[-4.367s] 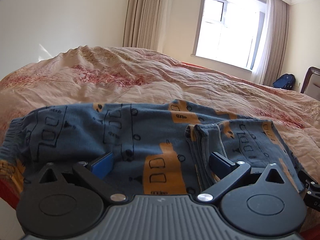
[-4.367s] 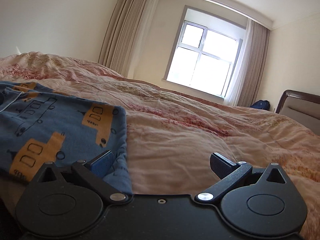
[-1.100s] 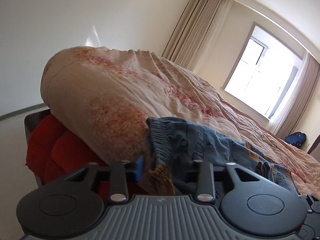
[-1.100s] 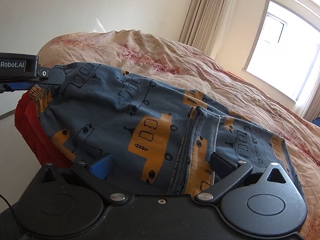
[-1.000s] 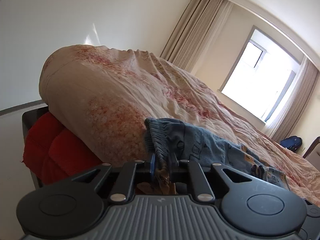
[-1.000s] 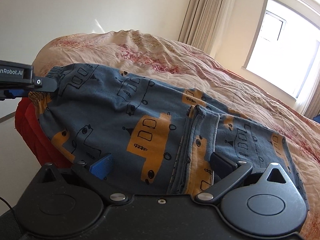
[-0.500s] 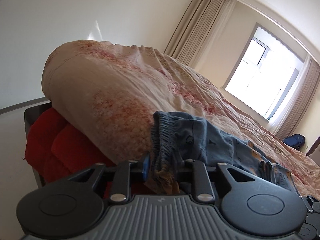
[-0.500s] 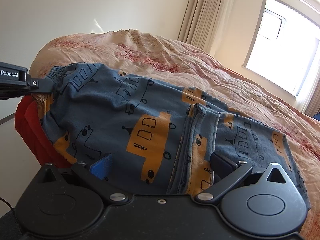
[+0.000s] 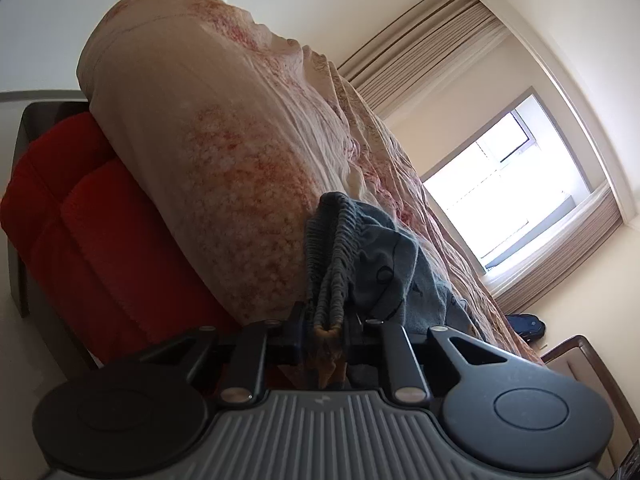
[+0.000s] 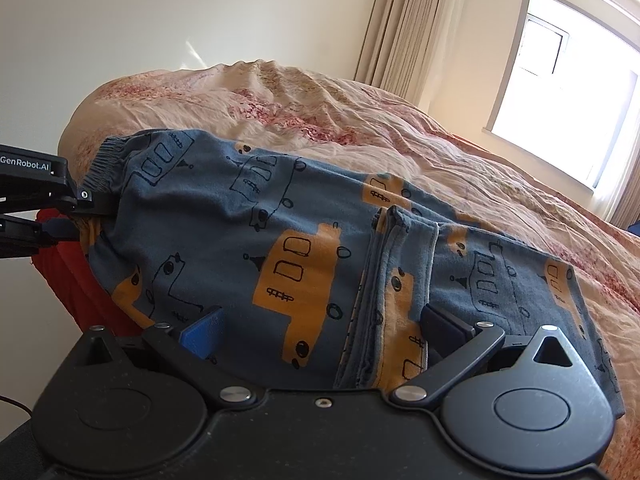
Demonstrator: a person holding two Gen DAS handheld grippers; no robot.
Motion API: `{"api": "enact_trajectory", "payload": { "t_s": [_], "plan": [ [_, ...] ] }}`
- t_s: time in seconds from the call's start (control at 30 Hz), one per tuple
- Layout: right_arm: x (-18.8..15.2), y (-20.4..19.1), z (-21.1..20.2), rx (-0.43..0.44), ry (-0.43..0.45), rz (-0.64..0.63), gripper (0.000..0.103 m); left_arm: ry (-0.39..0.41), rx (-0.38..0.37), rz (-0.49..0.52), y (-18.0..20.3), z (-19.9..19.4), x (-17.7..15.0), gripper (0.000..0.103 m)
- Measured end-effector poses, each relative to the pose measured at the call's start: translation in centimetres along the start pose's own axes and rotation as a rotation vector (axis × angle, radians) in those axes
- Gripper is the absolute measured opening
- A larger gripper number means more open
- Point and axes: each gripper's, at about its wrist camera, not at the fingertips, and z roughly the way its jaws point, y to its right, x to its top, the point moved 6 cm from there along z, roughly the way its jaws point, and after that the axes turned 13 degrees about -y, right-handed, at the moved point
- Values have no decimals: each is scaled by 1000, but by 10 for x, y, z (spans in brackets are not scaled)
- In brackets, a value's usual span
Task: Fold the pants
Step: 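Lift the waistband with the left gripper and fold it over the pants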
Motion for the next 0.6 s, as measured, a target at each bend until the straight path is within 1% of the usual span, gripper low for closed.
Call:
{"api": "enact_trajectory", "payload": {
  "t_s": [0.1, 0.2, 0.27, 0.37, 0.47, 0.6],
  "plan": [
    [1, 3, -7, 14, 32, 24, 103, 20, 18, 19, 10, -8, -1, 16],
    [1, 11, -23, 29, 101, 50, 103, 40, 20, 42, 21, -17, 2, 15],
    [-1, 21, -33, -9, 137, 58, 103, 53, 27, 68, 32, -22, 5, 15],
    [-4, 43, -41, -99, 163, 82, 103, 71, 34, 106, 49, -29, 8, 15],
    [-9, 65, -41, -144, 164, 123, 103, 92, 25, 164, 74, -34, 11, 15],
    [-17, 75, -24, -111, 114, 116, 103, 112, 12, 256, 113, -40, 9, 15]
  ]
}}
